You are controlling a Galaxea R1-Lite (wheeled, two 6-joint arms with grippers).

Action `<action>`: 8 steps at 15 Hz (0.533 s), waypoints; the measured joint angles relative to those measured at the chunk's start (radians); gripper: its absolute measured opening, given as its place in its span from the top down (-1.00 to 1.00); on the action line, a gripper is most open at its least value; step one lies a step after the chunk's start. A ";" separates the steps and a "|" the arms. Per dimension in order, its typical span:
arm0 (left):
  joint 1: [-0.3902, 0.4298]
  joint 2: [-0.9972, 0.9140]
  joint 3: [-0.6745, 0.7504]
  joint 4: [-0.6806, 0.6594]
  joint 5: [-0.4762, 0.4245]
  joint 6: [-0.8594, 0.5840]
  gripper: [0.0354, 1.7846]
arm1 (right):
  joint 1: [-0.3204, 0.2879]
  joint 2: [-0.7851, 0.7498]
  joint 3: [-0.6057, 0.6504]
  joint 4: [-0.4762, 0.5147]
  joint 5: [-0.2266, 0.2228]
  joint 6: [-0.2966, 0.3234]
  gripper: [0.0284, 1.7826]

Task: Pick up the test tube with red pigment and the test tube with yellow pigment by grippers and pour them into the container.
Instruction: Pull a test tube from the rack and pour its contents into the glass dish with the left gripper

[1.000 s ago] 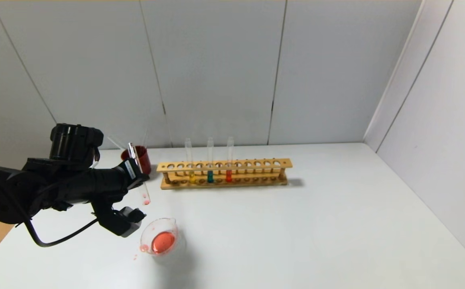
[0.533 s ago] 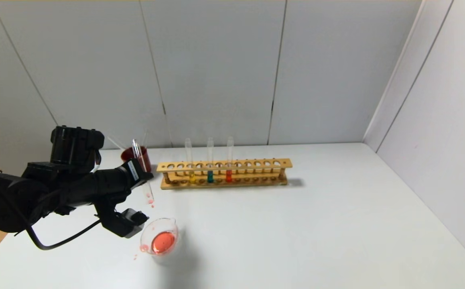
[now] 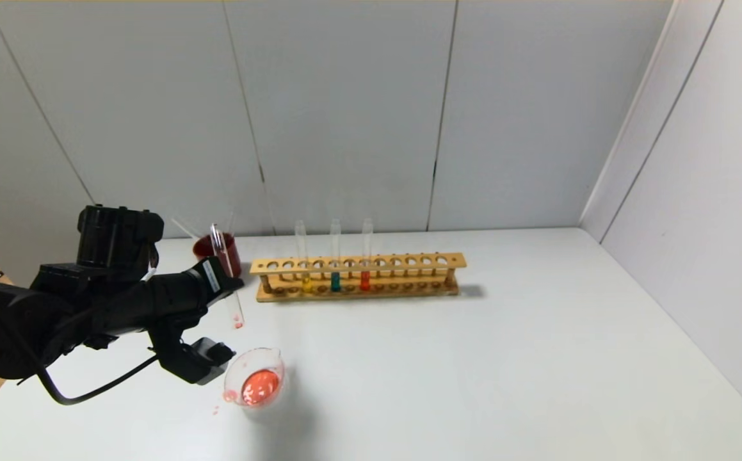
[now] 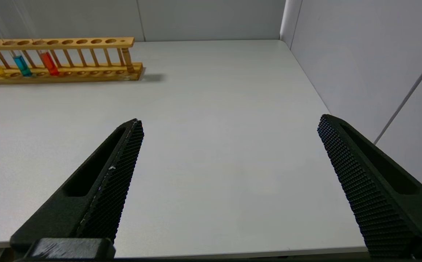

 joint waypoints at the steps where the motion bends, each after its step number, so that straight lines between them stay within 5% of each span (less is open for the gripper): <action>1: 0.000 -0.001 0.001 0.000 0.000 0.000 0.69 | 0.000 0.000 0.000 0.000 0.000 0.000 -0.96; 8: 0.006 -0.027 0.005 0.000 0.005 -0.095 0.69 | 0.000 0.000 0.000 0.000 0.000 0.000 -0.96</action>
